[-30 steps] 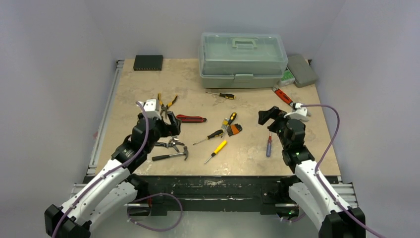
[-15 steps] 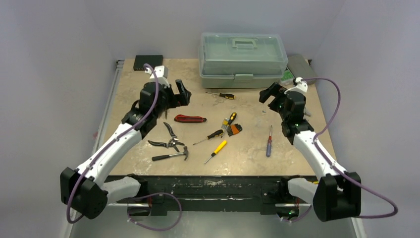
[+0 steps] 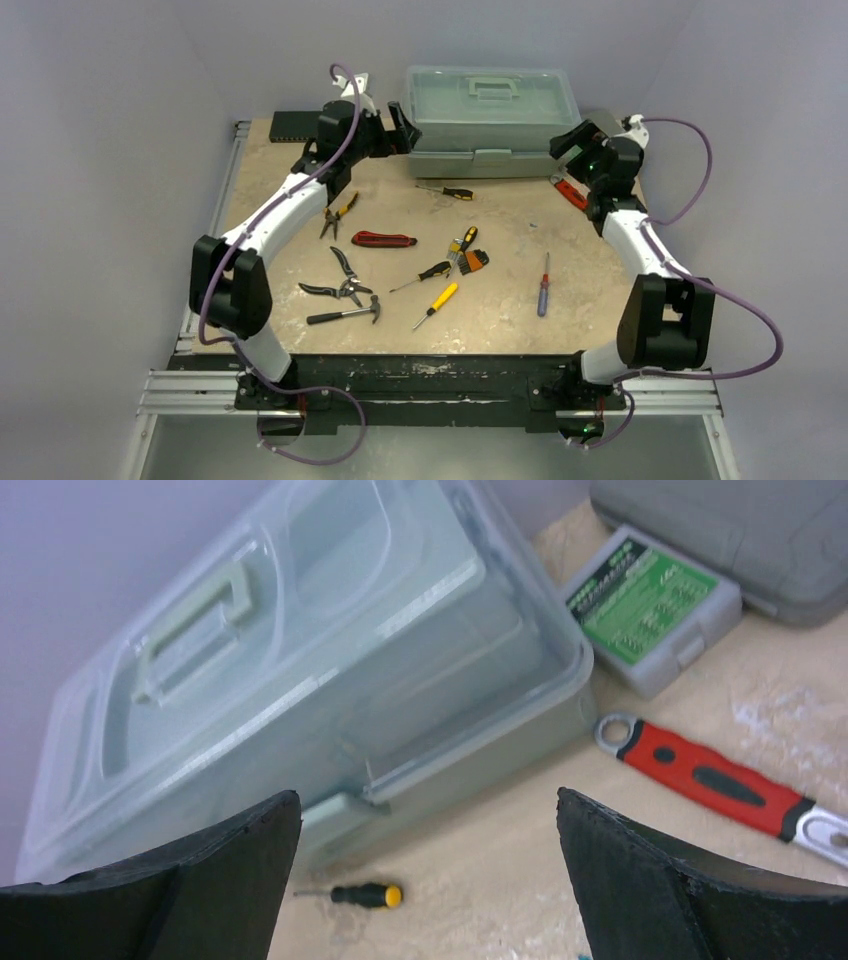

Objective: Pack the tool kit

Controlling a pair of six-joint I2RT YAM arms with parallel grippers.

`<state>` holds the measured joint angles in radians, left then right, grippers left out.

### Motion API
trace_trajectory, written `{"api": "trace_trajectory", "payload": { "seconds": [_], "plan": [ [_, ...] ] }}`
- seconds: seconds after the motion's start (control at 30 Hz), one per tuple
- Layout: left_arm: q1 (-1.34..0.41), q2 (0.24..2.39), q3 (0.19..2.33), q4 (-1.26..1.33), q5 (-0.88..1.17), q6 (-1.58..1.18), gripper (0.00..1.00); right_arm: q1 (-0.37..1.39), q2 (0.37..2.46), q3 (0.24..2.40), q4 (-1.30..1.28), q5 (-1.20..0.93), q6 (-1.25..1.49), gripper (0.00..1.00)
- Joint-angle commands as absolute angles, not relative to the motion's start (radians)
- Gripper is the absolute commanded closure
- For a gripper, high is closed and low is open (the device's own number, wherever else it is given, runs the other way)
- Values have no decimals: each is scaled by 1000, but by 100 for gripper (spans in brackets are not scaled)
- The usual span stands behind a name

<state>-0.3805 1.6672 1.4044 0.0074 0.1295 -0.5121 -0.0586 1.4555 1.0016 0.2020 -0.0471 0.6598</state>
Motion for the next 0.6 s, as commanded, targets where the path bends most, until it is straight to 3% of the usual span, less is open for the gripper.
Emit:
{"api": "trace_trajectory", "payload": {
  "seconds": [0.0, 0.23, 0.57],
  "plan": [
    [-371, 1765, 1549, 116, 195, -499, 2, -93, 1497, 1133, 256, -67, 665, 1],
    [-362, 1962, 1785, 86, 201, -498, 2, -166, 1660, 1298, 276, -120, 650, 1],
    [-348, 2152, 1965, 49, 189, -533, 2, -172, 1911, 1525, 264, -195, 643, 1]
  ]
}}
